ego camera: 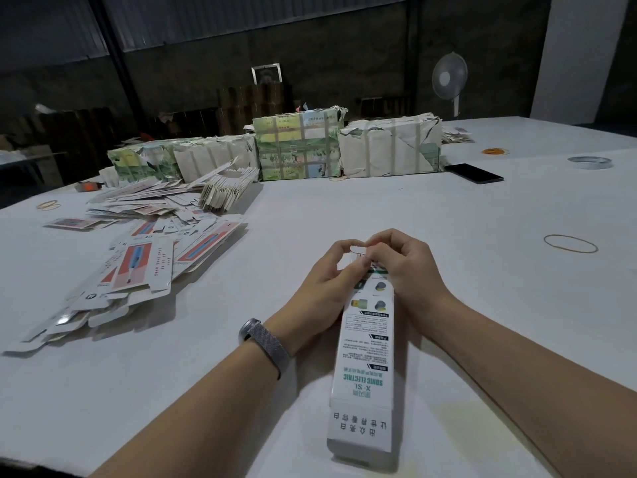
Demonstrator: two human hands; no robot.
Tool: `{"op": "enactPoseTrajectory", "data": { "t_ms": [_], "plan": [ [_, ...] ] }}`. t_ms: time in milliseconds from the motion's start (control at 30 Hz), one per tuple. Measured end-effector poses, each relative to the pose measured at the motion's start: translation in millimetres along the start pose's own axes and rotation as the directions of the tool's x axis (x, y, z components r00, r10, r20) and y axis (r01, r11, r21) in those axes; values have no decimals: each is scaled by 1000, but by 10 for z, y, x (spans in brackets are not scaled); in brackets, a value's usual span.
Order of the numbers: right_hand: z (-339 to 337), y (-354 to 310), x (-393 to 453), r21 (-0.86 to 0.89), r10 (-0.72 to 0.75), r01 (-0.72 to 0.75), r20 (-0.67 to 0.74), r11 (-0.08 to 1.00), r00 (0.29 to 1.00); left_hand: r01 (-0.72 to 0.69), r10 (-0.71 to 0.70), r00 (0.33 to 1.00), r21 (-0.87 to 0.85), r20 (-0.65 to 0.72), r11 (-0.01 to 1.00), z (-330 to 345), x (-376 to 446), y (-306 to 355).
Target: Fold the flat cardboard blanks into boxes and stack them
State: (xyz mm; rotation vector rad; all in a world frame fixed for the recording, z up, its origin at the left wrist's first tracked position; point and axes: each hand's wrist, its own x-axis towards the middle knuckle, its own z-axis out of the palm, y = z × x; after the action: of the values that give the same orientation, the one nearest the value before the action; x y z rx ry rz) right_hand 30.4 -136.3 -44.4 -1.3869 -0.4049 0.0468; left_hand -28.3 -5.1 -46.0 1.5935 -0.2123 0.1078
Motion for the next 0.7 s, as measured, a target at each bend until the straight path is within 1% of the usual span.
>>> {"op": "enactPoseTrajectory", "data": {
  "t_ms": [100,200,400,567,700],
  "plan": [
    [-19,-6,11,-8,36,-36,25,999,999,-9,9,1000,75,3,997,-7,3,6],
    [-31,-11,17,32,68,-69,41,997,997,-27,27,1000,130,3,991,7,0,13],
    [-10,-23,-15,12,81,-81,45,997,996,-9,12,999,86,-37,996,11,-4,7],
    [-8,-45,-17,-34,98,-97,32,995,995,12,-10,1000,80,-28,997,4,-13,3],
    [-10,-51,11,-57,81,-80,20,995,996,7,-6,1000,70,-15,997,4,-15,-3]
  ]
}}
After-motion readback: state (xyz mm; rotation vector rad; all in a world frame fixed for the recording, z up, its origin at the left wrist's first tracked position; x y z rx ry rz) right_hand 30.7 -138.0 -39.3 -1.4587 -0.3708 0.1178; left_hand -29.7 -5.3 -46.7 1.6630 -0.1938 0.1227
